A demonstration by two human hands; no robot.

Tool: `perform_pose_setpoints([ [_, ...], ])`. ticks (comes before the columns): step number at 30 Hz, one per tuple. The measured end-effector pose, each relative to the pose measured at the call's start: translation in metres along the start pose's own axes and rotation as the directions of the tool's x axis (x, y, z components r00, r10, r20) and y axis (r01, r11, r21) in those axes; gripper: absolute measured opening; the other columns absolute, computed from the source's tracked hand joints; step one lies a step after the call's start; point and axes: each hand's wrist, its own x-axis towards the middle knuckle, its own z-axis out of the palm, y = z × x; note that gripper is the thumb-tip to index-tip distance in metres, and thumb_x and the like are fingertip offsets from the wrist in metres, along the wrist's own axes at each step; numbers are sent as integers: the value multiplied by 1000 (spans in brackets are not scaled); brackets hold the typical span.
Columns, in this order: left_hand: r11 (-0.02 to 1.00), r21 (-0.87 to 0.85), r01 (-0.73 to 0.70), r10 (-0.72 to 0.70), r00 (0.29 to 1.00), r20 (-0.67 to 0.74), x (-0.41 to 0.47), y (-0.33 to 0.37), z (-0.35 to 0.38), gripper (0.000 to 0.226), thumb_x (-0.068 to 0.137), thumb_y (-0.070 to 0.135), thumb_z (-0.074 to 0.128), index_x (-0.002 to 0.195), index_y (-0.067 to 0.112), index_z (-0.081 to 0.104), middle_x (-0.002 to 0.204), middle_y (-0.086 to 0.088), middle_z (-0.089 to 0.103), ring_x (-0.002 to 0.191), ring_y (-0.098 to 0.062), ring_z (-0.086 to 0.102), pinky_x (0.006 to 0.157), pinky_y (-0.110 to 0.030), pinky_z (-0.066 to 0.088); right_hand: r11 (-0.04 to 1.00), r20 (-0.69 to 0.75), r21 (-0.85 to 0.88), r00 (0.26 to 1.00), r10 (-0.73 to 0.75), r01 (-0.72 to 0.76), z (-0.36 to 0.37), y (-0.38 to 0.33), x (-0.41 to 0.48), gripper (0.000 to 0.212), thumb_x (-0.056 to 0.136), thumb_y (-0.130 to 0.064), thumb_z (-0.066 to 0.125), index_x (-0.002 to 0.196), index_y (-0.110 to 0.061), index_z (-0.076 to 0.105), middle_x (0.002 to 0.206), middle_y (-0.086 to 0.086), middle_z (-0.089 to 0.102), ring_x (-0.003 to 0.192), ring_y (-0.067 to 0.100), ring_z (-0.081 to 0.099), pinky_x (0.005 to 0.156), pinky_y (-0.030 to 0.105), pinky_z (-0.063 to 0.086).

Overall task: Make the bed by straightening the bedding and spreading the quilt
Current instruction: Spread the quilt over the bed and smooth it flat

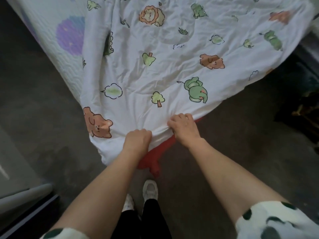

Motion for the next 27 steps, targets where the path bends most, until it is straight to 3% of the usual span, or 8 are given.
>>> perform_pose_setpoints([
  [3,999,-32,-31,34,993,110,0,0,-11,18,87,14,48,101,14,59,106,-9,63,97,-31,59,68,-31,37,999,54,26,997,-46,44,-10,2,-5,22,89,-15,47,109,-18,56,107,7,57,102,30,52,87,39,34],
  [7,992,-13,-122,121,963,242,-9,17,-6,22,88,19,51,105,13,62,110,-11,64,99,-31,61,74,-33,43,991,244,48,961,-132,123,-2,2,-19,21,87,-14,52,108,-17,57,111,7,53,104,31,52,78,36,32],
  [12,992,-109,-65,100,932,349,-4,17,-2,34,87,33,55,116,16,57,116,-8,60,105,-29,58,80,-33,44,982,249,177,962,-111,68,-8,10,-7,42,84,-2,50,121,-22,54,120,4,54,107,27,52,83,31,35],
  [15,974,-226,22,41,961,272,-2,9,-11,32,88,32,49,115,18,60,116,-6,60,104,-29,58,80,-33,45,974,209,222,973,-94,46,-16,15,-3,43,86,-2,44,122,-23,53,121,4,56,106,27,53,78,32,35],
  [19,965,-251,81,-39,985,169,1,-2,-43,27,91,20,44,113,17,61,114,-7,61,100,-30,58,75,-33,44,962,161,271,985,-67,21,-40,17,2,37,91,-7,39,121,-23,55,120,3,60,105,27,55,73,31,35],
  [27,961,-259,101,-113,993,-34,-25,-8,-168,29,92,19,44,115,22,62,119,-5,60,107,-29,57,82,-34,45,951,-9,309,1000,-24,25,-167,33,-6,24,94,-18,43,109,-19,63,109,6,65,102,31,58,72,33,41],
])
